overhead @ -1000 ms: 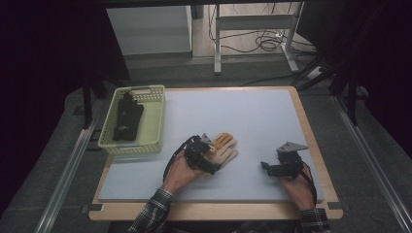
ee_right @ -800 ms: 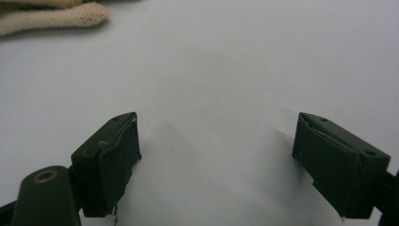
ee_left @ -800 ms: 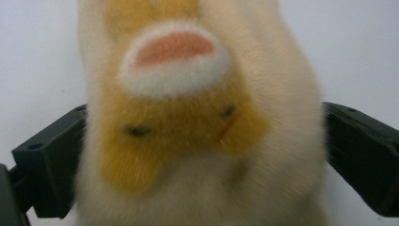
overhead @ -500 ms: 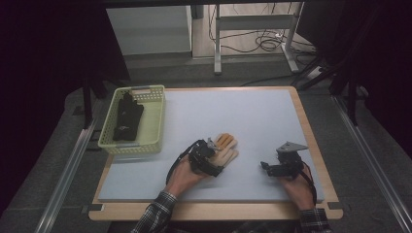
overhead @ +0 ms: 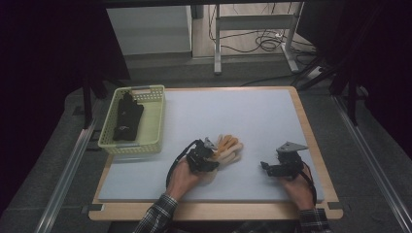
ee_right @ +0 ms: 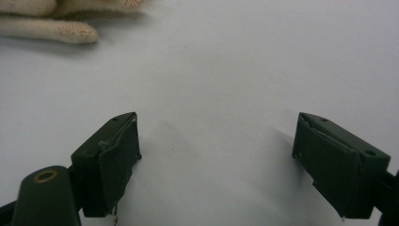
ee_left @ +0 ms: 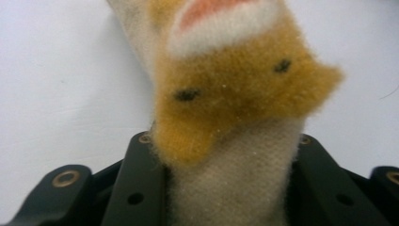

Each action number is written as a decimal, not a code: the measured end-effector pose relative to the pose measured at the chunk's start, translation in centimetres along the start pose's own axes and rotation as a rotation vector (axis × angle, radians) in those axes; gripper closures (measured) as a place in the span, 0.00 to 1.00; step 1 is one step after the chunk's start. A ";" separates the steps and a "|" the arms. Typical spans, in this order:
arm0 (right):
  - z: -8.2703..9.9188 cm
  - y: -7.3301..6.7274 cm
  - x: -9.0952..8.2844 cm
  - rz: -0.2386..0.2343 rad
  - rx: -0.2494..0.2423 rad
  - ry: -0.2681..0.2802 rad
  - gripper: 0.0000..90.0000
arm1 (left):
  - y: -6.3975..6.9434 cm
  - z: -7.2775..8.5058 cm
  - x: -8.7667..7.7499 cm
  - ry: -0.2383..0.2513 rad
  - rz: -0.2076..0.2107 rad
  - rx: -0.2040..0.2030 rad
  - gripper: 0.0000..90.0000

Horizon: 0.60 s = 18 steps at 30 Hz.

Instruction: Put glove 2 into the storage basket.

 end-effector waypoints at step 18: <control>0.0 0.0 0.0 0.000 0.000 0.001 0.17 | -3.1 -0.8 -3.9 0.032 -0.063 -0.113 0.73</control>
Point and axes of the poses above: each handheld gripper's, and its own axes: x roughly forward along the jaws, z roughly out of its underside, y roughly to its right, the point moved 2 cm from there along x, roughly forward along the jaws, and after that the axes turned 15 degrees about -y, right-handed, at the moved point
